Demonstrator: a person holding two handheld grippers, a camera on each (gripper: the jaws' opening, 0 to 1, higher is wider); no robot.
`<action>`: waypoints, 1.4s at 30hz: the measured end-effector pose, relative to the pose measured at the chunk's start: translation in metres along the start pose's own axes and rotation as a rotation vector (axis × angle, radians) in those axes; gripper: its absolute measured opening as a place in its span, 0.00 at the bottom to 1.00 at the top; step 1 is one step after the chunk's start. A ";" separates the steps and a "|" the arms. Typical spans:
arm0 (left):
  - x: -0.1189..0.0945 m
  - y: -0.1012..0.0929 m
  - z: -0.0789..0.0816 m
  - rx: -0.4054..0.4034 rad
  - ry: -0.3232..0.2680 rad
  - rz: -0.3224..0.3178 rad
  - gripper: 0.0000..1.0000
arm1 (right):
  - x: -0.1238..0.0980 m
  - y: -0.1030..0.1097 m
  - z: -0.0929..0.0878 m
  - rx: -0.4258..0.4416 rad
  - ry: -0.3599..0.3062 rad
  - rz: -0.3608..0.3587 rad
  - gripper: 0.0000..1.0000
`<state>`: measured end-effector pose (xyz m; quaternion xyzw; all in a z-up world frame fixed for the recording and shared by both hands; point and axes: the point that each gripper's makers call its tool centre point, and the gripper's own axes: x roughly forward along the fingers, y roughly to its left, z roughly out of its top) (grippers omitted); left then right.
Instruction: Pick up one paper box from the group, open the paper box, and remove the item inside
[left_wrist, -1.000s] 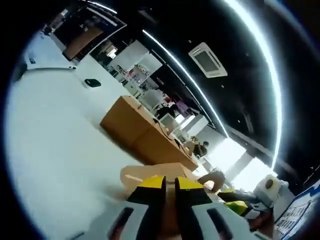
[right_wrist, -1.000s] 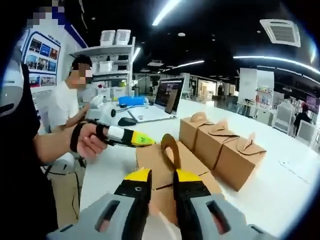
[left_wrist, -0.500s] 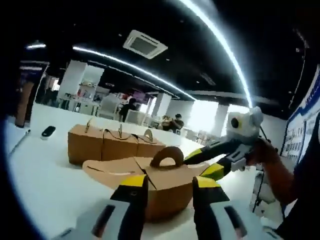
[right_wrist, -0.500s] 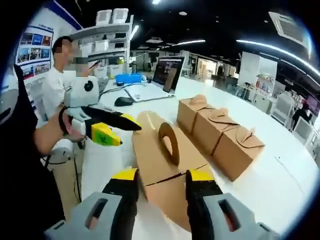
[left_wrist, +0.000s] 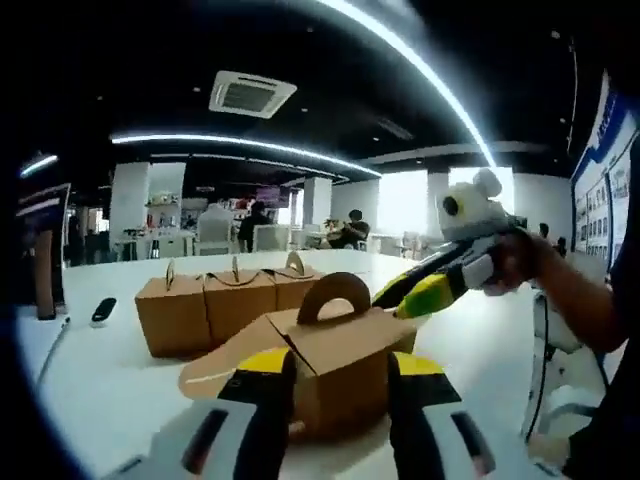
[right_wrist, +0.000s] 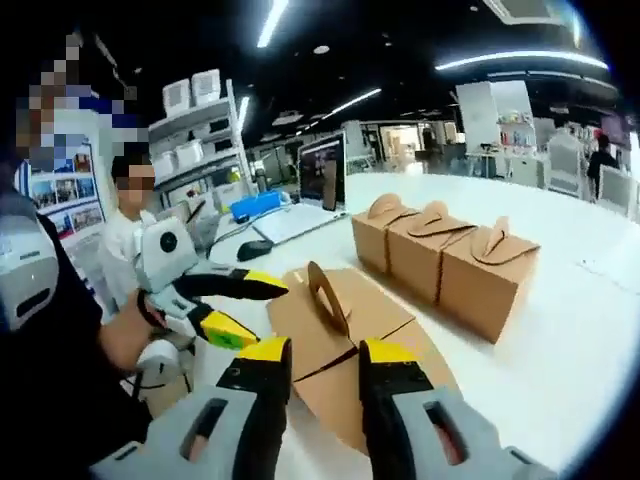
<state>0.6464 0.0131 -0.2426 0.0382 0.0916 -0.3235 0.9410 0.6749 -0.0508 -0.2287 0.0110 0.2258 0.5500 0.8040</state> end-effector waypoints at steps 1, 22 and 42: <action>0.000 0.000 0.001 0.006 -0.003 0.003 0.40 | -0.001 -0.001 0.000 0.008 -0.004 0.003 0.27; 0.013 -0.005 -0.012 0.375 0.191 0.248 0.51 | -0.003 -0.004 -0.004 0.263 -0.136 0.098 0.09; 0.018 -0.004 -0.012 0.378 0.217 0.287 0.52 | -0.017 0.020 0.019 -0.115 -0.232 0.134 0.03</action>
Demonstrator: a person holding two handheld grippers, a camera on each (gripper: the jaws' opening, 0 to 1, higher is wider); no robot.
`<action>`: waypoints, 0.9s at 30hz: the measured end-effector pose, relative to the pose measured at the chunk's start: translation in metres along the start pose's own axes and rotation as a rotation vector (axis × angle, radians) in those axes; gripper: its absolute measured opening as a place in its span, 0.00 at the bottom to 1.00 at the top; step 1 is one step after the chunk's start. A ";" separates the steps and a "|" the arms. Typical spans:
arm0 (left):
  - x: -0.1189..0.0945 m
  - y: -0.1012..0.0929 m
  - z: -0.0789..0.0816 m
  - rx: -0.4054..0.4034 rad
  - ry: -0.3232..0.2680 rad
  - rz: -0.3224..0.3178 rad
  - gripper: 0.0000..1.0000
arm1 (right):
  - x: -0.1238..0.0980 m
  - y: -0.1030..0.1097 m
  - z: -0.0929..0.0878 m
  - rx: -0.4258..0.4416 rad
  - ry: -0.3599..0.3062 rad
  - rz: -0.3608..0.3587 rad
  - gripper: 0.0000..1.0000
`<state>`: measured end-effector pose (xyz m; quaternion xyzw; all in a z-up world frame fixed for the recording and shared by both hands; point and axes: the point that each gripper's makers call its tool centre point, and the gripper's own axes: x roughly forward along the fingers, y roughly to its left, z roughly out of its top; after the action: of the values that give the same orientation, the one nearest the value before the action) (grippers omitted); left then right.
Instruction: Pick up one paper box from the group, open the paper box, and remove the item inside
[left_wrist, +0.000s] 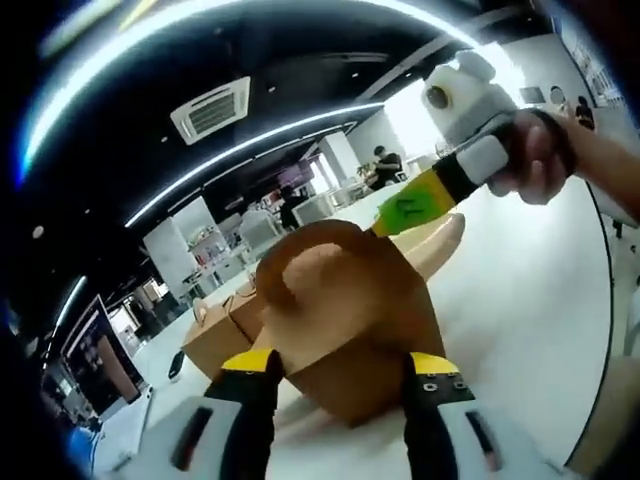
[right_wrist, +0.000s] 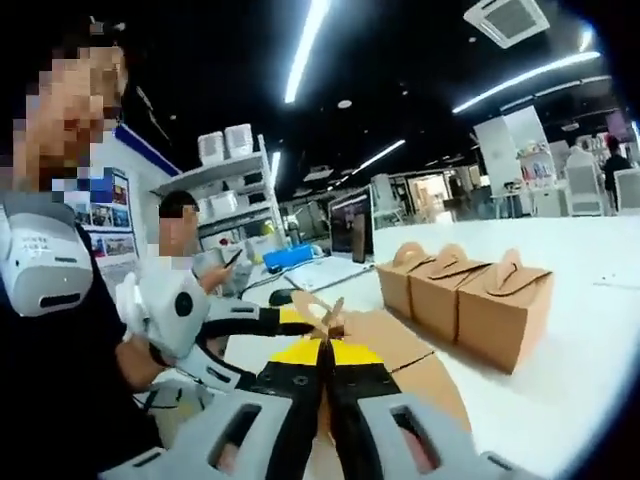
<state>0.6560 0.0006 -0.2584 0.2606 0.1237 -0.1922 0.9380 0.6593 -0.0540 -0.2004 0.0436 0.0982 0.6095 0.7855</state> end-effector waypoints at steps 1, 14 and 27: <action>0.000 0.000 0.000 0.001 0.001 0.001 0.52 | 0.000 0.001 0.000 -0.015 0.000 0.006 0.03; 0.001 0.000 0.001 -0.035 -0.001 0.001 0.50 | -0.008 0.036 -0.006 -0.289 0.038 0.142 0.03; -0.011 0.008 0.006 -0.305 -0.074 -0.147 0.47 | -0.002 0.058 -0.036 -0.611 0.245 0.197 0.03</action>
<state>0.6503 0.0066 -0.2464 0.0983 0.1354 -0.2487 0.9540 0.5965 -0.0435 -0.2246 -0.2578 -0.0001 0.6844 0.6820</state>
